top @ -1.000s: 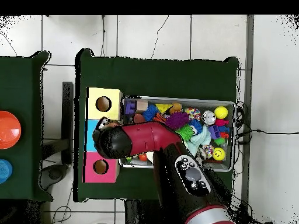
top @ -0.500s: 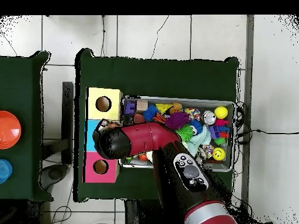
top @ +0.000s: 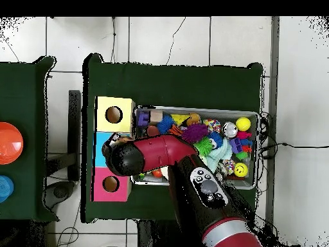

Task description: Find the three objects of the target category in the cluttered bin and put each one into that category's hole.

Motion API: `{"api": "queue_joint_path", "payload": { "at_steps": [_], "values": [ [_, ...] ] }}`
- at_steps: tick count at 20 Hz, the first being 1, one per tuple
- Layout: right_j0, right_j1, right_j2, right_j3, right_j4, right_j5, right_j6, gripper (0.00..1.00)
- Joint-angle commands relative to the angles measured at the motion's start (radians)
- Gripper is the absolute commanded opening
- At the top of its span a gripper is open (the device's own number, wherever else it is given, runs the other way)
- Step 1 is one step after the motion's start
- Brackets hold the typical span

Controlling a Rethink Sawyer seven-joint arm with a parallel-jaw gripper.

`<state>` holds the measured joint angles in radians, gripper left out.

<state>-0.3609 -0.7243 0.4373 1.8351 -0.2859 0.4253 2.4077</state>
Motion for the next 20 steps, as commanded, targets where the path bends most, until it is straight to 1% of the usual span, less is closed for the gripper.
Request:
{"api": "queue_joint_path", "payload": {
  "at_steps": [1, 20],
  "values": [
    [-0.031, 0.043, 0.023, -0.016, -0.064, 0.096, -0.132, 0.0],
    [-0.042, 0.066, 0.033, -0.033, -0.076, 0.085, -0.149, 0.0]
  ]
}}
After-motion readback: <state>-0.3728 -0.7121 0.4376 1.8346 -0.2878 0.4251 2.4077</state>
